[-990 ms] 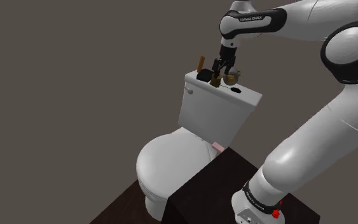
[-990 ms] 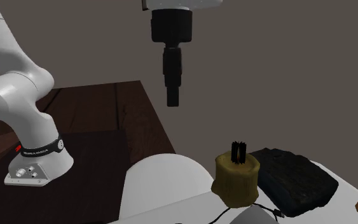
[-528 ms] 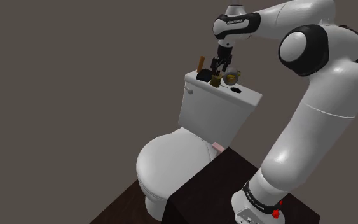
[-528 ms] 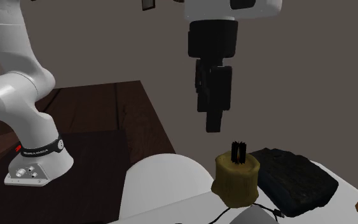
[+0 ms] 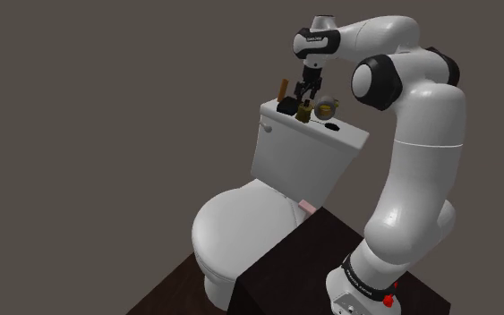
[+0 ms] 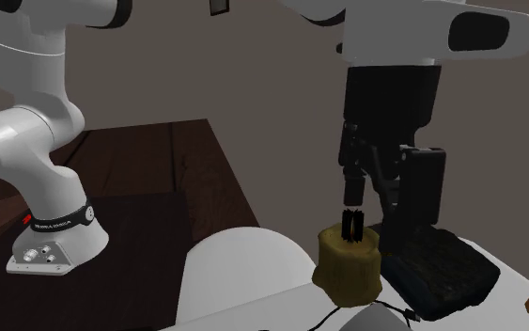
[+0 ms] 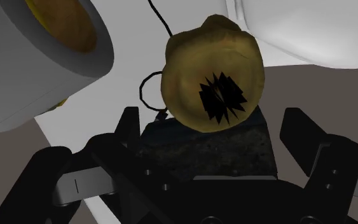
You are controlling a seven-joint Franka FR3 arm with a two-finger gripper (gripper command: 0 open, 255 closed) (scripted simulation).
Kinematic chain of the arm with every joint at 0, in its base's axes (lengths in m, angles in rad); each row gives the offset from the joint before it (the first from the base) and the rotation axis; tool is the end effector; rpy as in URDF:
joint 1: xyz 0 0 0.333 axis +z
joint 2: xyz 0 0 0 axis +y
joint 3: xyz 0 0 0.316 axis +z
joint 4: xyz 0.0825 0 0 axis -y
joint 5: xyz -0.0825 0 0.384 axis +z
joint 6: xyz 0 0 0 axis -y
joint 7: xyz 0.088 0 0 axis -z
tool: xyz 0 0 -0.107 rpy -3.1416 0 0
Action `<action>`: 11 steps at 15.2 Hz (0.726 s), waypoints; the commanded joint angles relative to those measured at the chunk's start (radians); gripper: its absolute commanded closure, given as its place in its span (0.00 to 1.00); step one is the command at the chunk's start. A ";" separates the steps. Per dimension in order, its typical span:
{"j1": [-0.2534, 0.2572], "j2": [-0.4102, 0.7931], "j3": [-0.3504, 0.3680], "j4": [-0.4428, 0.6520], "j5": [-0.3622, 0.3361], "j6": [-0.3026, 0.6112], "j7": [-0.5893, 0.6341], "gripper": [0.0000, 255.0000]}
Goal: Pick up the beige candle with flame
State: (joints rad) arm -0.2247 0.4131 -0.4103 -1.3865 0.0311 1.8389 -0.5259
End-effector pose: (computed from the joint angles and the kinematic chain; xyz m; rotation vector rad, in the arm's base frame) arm 0.5784 -0.3634 0.4978 2.9912 -0.1189 -0.0153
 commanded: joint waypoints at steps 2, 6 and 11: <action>-0.002 0.013 0.002 -0.024 0.004 0.037 -0.001 0.00; 0.000 0.016 0.003 -0.067 0.005 0.083 0.001 0.00; 0.000 0.017 0.003 -0.064 0.005 0.081 0.001 1.00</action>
State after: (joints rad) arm -0.2249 0.4298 -0.4068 -1.4500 0.0366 1.9197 -0.5251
